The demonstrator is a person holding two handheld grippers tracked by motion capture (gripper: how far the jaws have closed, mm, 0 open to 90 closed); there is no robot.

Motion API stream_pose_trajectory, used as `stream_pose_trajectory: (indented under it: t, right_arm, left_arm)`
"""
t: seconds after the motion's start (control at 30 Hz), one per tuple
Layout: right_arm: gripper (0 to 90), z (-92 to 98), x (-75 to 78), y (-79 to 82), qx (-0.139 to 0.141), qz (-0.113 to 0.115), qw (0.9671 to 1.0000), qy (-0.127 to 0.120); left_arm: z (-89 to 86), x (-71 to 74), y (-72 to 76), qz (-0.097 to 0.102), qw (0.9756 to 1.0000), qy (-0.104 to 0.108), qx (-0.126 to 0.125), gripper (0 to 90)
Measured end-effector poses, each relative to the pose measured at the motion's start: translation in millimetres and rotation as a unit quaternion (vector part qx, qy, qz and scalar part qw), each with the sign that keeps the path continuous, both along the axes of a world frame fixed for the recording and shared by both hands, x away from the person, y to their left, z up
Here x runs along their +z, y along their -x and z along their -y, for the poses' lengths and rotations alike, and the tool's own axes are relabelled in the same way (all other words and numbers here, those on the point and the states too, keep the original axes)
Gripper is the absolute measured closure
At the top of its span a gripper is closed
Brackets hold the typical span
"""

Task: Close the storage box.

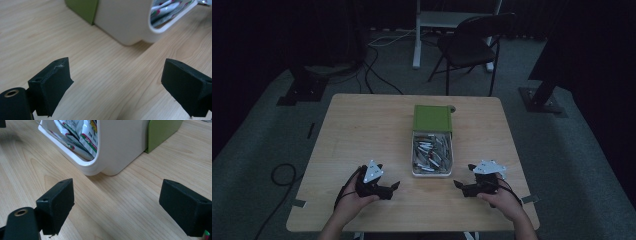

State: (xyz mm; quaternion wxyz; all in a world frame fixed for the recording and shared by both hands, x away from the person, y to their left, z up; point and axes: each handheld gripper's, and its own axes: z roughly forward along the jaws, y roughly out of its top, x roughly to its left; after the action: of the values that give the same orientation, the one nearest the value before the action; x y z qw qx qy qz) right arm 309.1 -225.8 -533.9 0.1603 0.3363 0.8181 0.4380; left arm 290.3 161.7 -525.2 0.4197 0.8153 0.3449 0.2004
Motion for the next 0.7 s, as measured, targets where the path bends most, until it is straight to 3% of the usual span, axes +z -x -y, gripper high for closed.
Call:
stream_pose_trajectory:
  t: [0.43, 0.7]
  right_arm:
    - [12.5, -0.7, 13.6, -10.7, -0.009, 0.017, 0.9997, -0.015]
    - [12.5, -5.8, 21.7, -18.1, -0.012, 0.025, 0.9993, -0.025]
  left_arm:
    - [18.2, 13.2, -16.6, 0.024, 0.9992, 0.033, -0.005, 9.5]
    - [27.1, 16.9, -21.7, 0.036, 0.9986, 0.030, -0.024, 9.5]
